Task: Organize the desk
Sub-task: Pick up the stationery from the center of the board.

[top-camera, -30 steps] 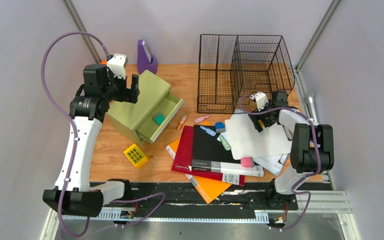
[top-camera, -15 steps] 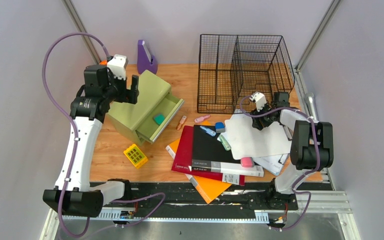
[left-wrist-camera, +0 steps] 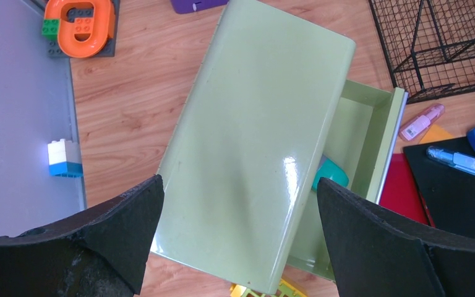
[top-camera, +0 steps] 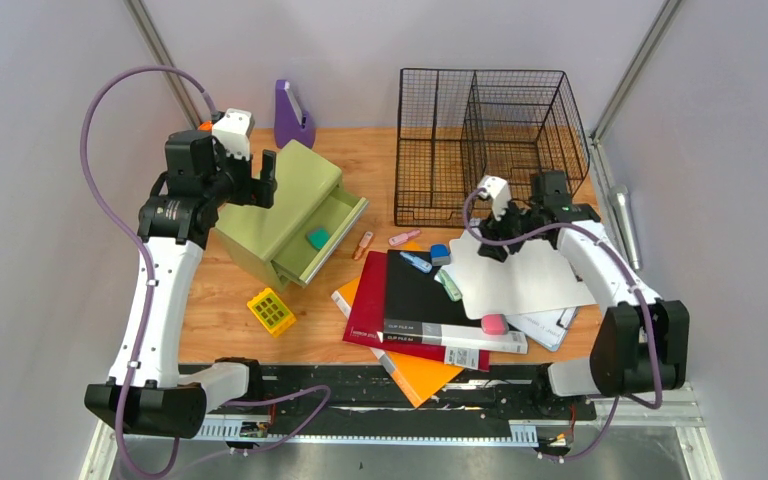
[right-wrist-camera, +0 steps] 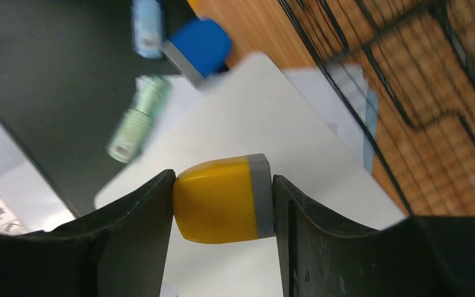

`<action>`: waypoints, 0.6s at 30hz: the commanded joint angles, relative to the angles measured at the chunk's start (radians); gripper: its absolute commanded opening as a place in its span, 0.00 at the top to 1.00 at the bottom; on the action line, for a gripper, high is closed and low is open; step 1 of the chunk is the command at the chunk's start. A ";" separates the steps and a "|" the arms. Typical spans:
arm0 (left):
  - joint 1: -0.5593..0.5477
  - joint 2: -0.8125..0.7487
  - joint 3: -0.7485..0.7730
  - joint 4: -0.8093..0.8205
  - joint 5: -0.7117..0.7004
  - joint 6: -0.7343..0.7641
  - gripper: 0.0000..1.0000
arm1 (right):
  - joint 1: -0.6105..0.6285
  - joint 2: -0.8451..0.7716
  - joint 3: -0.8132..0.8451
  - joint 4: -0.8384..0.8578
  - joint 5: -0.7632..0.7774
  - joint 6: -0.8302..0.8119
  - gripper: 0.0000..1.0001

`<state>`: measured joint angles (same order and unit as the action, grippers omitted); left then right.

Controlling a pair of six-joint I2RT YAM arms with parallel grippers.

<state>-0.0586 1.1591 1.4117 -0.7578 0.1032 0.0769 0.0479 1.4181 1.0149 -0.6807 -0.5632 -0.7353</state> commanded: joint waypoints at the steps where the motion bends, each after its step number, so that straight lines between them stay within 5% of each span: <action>1: 0.004 -0.018 0.006 0.038 0.013 0.009 0.00 | 0.196 -0.071 0.122 -0.052 -0.091 0.058 0.98; 9: 0.005 -0.016 0.003 0.036 -0.010 0.003 0.00 | 0.514 0.117 0.536 -0.054 -0.091 0.156 0.97; 18: 0.005 -0.016 0.021 0.031 -0.085 -0.020 0.00 | 0.706 0.507 1.025 -0.056 -0.059 0.254 0.96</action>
<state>-0.0586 1.1591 1.4117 -0.7582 0.0528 0.0723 0.7055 1.8046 1.8843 -0.7372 -0.6308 -0.5430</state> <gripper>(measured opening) 1.000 0.552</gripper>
